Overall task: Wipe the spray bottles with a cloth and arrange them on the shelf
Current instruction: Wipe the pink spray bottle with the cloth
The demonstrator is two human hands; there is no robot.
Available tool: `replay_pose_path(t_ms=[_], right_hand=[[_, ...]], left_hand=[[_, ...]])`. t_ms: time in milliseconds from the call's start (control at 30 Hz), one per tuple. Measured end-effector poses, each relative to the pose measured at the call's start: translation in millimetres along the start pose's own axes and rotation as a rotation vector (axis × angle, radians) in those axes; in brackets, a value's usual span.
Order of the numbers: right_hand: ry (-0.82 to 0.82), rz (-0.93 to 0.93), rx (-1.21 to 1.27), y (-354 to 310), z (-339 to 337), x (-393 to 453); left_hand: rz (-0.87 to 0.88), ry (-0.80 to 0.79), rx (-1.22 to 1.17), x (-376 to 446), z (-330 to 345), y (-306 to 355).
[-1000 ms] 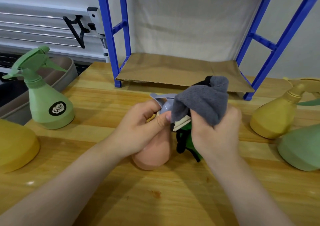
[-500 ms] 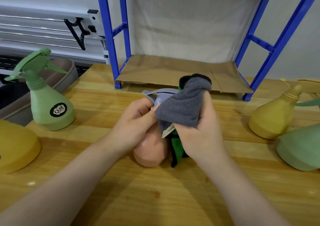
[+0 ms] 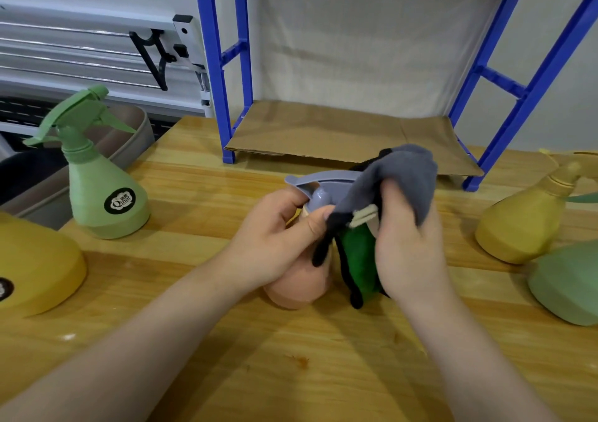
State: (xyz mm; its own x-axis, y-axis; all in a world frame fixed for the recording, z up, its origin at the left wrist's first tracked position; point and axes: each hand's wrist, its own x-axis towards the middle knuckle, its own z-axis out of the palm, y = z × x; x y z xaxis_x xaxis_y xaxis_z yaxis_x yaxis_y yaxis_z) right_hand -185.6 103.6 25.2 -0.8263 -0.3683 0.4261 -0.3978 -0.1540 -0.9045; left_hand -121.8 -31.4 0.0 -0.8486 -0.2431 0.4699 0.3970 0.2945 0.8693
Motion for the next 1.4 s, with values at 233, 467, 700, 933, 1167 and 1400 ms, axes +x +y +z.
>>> replay_pose_path(t_ms=[233,467,700,933,1167,1400], right_hand=[[0.090,-0.087,-0.095,1.5,-2.4,0.2],[0.134,-0.163,-0.292,9.4,-11.5,8.4],[0.144,-0.014,0.008,-1.5,-16.5,17.7],[0.024,0.031,0.097,-5.3,-9.1,12.2],[-0.186,0.025,-0.023,8.5,1.5,3.8],[-0.044,-0.058,-0.167,16.0,8.5,1.6]], left_hand=[[0.047,0.025,0.199,1.2,-3.9,-1.2],[-0.133,-0.088,-0.100,0.3,-12.5,3.0],[-0.062,-0.064,-0.028,9.3,-25.3,10.3],[0.043,0.163,0.289,12.8,-24.5,10.1],[0.328,0.189,0.955,10.9,-22.9,6.3],[0.477,0.187,0.990,4.0,0.7,2.4]])
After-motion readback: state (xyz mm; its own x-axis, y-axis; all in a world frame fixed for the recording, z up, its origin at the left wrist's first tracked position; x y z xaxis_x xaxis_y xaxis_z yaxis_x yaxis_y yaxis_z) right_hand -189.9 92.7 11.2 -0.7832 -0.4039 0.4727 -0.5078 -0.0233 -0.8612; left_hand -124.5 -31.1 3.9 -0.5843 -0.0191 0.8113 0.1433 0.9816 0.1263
